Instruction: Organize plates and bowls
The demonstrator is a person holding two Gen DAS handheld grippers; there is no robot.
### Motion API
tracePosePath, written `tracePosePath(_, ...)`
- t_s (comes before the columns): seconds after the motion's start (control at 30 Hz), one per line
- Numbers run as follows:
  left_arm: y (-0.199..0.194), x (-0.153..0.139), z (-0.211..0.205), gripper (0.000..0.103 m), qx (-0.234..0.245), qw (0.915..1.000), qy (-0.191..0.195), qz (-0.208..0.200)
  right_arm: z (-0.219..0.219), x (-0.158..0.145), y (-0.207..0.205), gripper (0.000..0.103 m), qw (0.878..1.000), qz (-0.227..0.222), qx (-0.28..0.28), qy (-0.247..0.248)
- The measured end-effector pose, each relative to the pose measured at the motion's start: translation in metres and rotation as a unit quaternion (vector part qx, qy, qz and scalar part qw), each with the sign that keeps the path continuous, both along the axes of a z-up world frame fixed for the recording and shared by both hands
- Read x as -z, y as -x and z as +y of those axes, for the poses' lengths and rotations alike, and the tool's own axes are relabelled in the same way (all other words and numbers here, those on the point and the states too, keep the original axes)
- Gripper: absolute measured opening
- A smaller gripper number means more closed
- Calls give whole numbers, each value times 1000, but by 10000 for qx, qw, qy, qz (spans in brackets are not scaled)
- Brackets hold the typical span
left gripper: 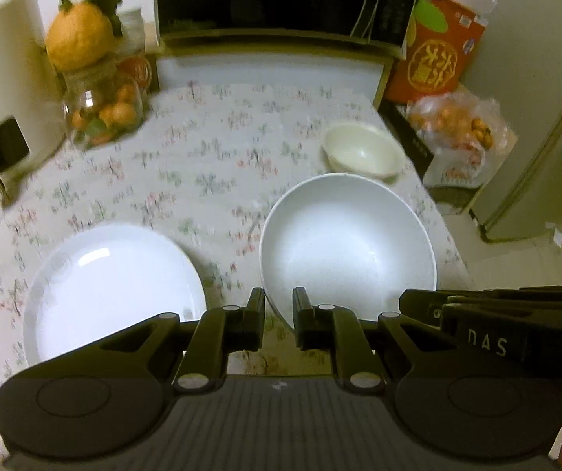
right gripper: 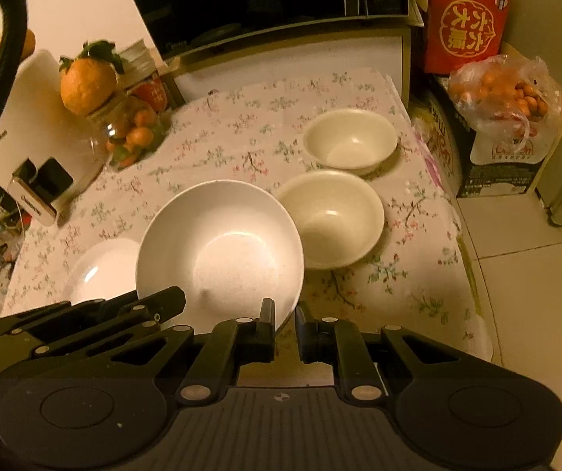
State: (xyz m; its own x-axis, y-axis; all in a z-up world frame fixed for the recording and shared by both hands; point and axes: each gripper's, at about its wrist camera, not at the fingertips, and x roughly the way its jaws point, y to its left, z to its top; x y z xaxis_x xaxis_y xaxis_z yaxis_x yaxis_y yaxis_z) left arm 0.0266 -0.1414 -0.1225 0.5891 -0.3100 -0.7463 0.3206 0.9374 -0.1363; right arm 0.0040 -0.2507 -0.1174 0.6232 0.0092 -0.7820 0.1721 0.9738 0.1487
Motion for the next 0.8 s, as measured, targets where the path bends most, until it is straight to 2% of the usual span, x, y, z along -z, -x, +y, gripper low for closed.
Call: tracePosePath(0.8, -11, 40, -2, 13, 139, 9978, -119, 643, -2, 42, -11, 12, 9981, 617, 5, 36)
